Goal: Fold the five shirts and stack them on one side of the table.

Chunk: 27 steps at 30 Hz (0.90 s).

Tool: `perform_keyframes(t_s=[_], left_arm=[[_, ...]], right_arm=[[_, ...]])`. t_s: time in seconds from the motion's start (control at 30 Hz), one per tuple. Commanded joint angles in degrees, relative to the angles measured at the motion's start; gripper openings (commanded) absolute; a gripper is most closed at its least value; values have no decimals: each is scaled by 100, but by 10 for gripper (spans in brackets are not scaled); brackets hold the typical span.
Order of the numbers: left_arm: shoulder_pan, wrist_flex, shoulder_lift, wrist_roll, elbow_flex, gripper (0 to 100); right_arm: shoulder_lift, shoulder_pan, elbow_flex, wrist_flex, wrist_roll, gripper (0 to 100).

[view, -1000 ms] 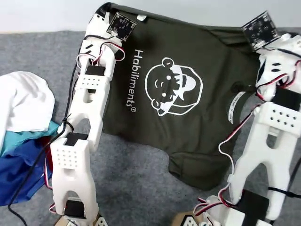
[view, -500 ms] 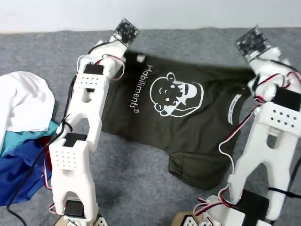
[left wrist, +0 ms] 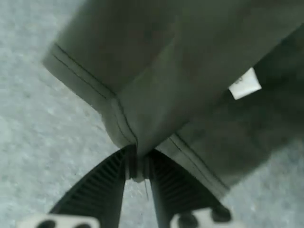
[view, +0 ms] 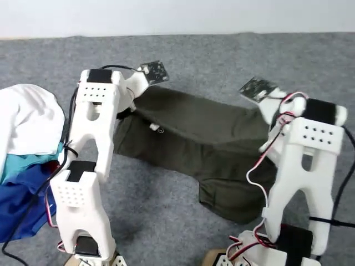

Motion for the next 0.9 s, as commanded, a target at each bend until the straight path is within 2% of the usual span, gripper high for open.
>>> perform_keyframes(t_s=[0.0, 0.13, 0.33, 0.57, 0.87], left_arm=[[-141, 387, -404, -264, -268, 3], [-264, 615, -396, -299, -268, 3], [-237, 1310, -387, -747, -251, 3], [-246, 1336, -369, -695, -233, 3], [-229, 1327, 211, -466, -251, 3]], right_arm=[[-277, -48, 0, 338, 62, 10], [-673, -75, 343, 338, 308, 10], [-1341, -127, 1116, 356, 387, 10], [-2352, -171, 2215, 365, 378, 10], [-3960, -1226, 2998, 365, 360, 10]])
